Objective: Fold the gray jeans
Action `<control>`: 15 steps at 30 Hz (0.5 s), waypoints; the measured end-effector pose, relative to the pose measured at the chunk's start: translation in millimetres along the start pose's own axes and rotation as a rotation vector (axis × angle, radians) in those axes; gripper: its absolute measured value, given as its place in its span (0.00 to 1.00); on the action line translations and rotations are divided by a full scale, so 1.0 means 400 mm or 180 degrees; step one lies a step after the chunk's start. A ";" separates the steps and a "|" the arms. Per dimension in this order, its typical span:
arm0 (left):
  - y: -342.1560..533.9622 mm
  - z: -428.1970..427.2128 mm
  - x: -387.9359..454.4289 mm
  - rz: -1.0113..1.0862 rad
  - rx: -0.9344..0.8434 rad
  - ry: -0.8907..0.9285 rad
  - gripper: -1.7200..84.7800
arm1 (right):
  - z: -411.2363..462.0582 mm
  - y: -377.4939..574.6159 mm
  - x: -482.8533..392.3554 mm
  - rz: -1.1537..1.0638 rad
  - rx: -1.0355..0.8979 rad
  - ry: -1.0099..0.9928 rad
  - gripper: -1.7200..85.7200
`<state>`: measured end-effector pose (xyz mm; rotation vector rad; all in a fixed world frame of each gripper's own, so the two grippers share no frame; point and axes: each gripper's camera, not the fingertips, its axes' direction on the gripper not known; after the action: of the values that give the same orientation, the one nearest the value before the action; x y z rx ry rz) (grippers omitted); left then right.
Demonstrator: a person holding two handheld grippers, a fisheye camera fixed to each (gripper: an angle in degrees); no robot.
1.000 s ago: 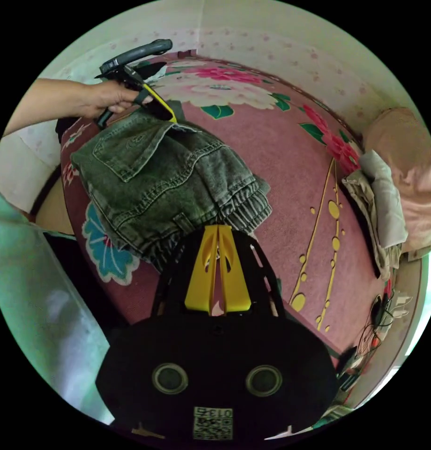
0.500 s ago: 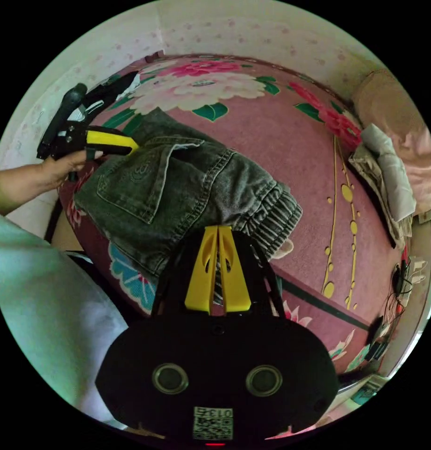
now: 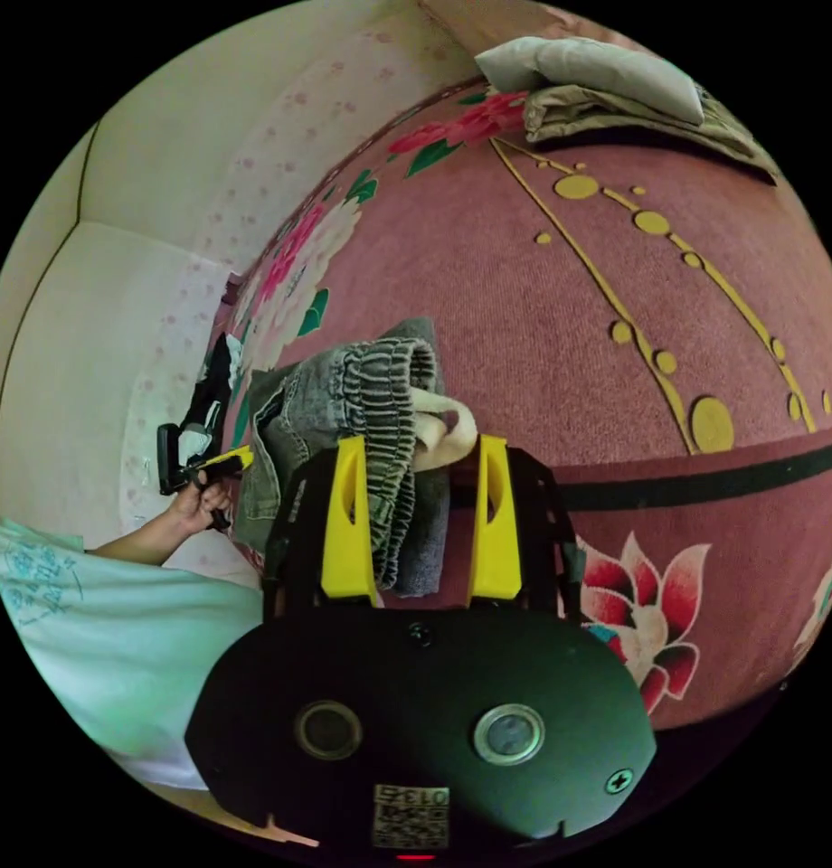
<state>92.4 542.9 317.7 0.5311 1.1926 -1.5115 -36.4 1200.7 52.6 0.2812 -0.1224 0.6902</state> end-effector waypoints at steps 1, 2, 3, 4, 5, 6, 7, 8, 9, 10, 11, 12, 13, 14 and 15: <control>-0.001 0.000 -0.011 -0.0018 0.0022 0.0025 0.21 | -0.004 0.001 0.010 0.0004 0.0044 -0.0019 0.20; -0.002 0.001 -0.034 -0.0064 0.0043 0.0136 0.21 | -0.010 0.002 0.025 0.0002 0.0077 -0.0027 0.19; -0.002 0.003 -0.057 -0.0120 0.0074 0.0236 0.21 | -0.017 0.004 0.038 0.0042 0.0121 -0.0047 0.16; -0.003 0.003 -0.068 -0.0164 0.0088 0.0259 0.21 | -0.019 0.002 0.041 0.0004 0.0119 -0.0124 0.14; -0.006 0.006 -0.087 -0.0231 0.0094 0.0306 0.19 | -0.012 -0.004 0.049 0.0002 -0.0008 -0.0468 0.14; -0.012 0.022 -0.098 -0.0183 0.0045 0.0491 0.18 | -0.011 -0.005 0.049 0.0003 0.0035 -0.0378 0.13; -0.014 0.038 -0.103 -0.0215 -0.0033 0.0538 0.17 | -0.010 -0.005 0.047 -0.0035 0.0039 -0.0280 0.12; -0.008 0.038 -0.110 -0.0365 0.0104 0.0306 0.15 | -0.009 -0.008 0.054 0.0014 0.0058 -0.0222 0.12; -0.005 0.045 -0.115 -0.0376 0.0152 0.0245 0.14 | -0.011 -0.014 0.071 0.0131 0.0060 -0.0296 0.11; -0.003 0.047 -0.119 -0.0391 0.0152 0.0226 0.12 | -0.014 -0.017 0.076 0.0145 0.0049 -0.0318 0.11; -0.003 0.049 -0.129 -0.0408 0.0177 0.0248 0.09 | -0.018 -0.027 0.079 0.0128 0.0013 -0.0313 0.10; -0.012 0.062 -0.141 -0.0522 0.0060 0.0569 0.09 | -0.024 -0.038 0.069 0.0076 -0.0036 -0.0224 0.09; -0.014 0.059 -0.144 -0.0628 0.0065 0.0597 0.09 | -0.027 -0.044 0.058 0.0038 -0.0058 -0.0129 0.09; -0.020 0.045 -0.130 -0.0578 0.0126 0.0569 0.08 | -0.036 -0.055 0.029 -0.0068 -0.0099 0.0086 0.08; -0.024 0.023 -0.099 -0.0400 0.0211 0.0537 0.08 | -0.054 -0.062 -0.011 -0.0248 -0.0087 0.0268 0.08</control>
<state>98.4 552.4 358.0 0.6488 1.3298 -1.6430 -23.4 1186.4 25.7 0.2290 -0.0403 0.6216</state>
